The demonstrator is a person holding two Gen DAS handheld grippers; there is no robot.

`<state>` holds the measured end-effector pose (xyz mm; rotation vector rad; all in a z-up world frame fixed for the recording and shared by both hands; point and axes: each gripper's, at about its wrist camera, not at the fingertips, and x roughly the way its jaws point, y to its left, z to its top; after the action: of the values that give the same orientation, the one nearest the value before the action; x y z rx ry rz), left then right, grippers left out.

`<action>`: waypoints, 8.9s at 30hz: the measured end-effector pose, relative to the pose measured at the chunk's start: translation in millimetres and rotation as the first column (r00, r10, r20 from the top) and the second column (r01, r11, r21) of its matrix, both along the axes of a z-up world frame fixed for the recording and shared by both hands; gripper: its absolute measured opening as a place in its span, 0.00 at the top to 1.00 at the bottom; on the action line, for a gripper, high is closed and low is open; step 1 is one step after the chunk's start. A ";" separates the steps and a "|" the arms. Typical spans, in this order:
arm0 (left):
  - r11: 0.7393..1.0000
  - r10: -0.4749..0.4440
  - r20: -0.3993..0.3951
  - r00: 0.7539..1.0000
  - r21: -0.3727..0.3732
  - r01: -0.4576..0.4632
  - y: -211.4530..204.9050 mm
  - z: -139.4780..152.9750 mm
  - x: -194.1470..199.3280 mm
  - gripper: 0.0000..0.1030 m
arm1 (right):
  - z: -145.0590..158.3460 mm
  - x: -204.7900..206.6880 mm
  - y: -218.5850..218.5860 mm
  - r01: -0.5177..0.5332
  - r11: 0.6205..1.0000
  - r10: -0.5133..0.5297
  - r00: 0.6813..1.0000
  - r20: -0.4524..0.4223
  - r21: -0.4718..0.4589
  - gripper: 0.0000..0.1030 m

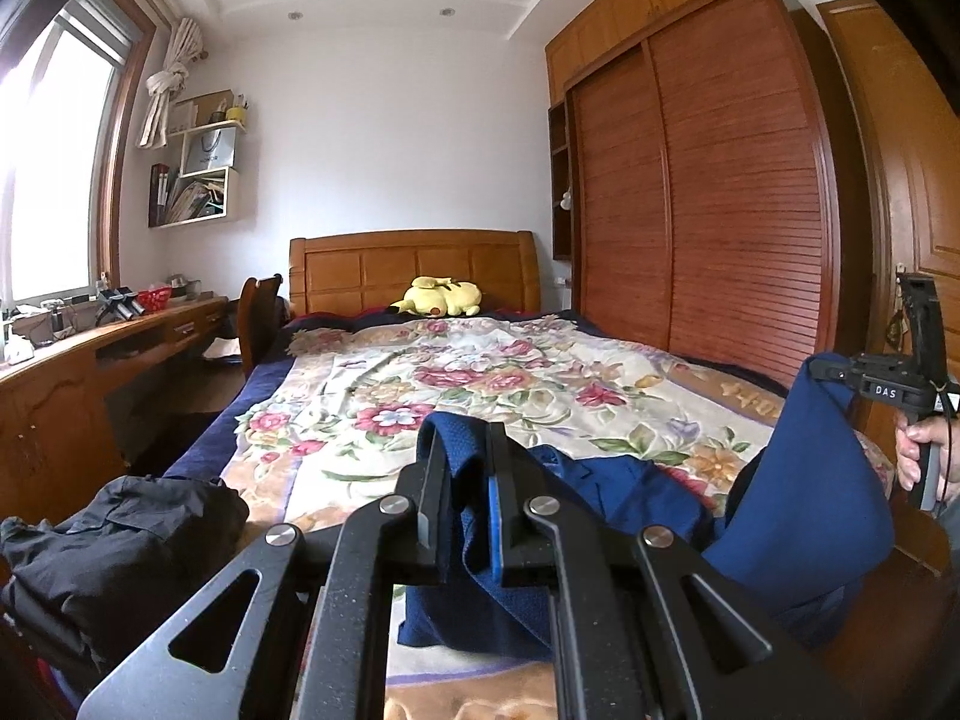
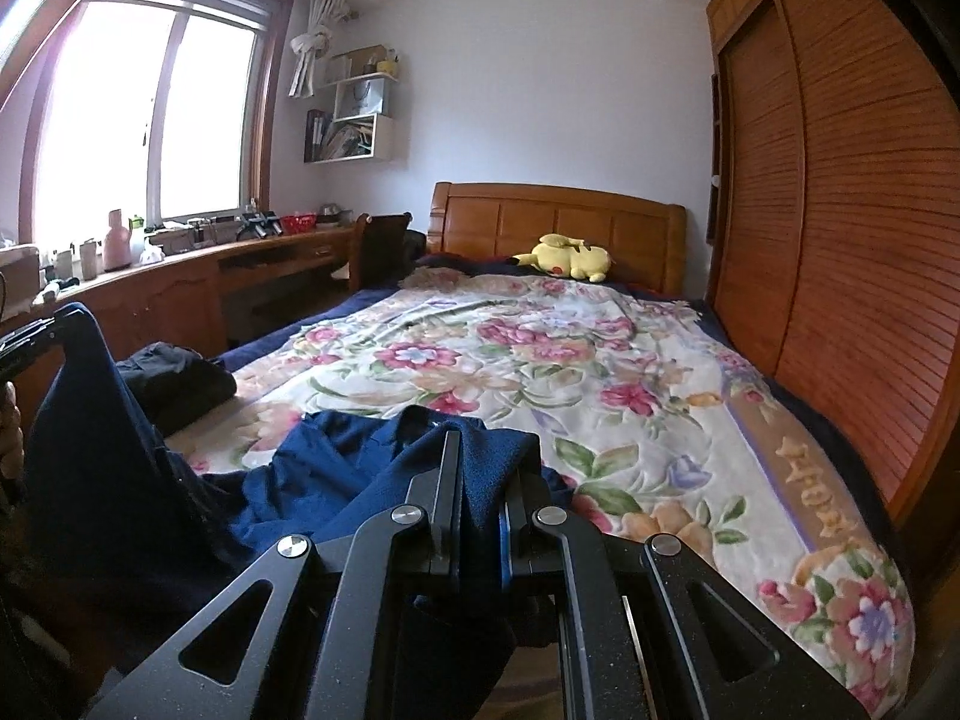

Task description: Fold large clothes

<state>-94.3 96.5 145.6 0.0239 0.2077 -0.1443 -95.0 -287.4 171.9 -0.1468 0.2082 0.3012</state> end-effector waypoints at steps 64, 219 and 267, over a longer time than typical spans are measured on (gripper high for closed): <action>0.999 0.016 -0.315 0.949 0.050 0.000 -30.3 -125.8 183.4 0.23 | -9.1 231.5 83.7 0.114 0.970 -0.151 0.975 -0.162 -0.216 0.36; 0.999 -0.043 -0.393 0.919 -0.024 0.036 -44.3 -166.6 188.0 0.23 | -61.9 400.0 132.0 0.019 0.963 -0.108 0.941 -0.320 -0.269 0.97; 1.000 -0.016 -0.378 0.926 -0.019 0.010 -39.5 -164.8 182.3 0.23 | -74.5 368.8 -12.6 0.337 0.926 -0.377 0.824 -0.423 -0.169 0.96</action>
<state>88.0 57.0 -19.2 -0.0199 0.5937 -0.1635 273.8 -300.0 97.4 -0.1191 0.7040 -0.0580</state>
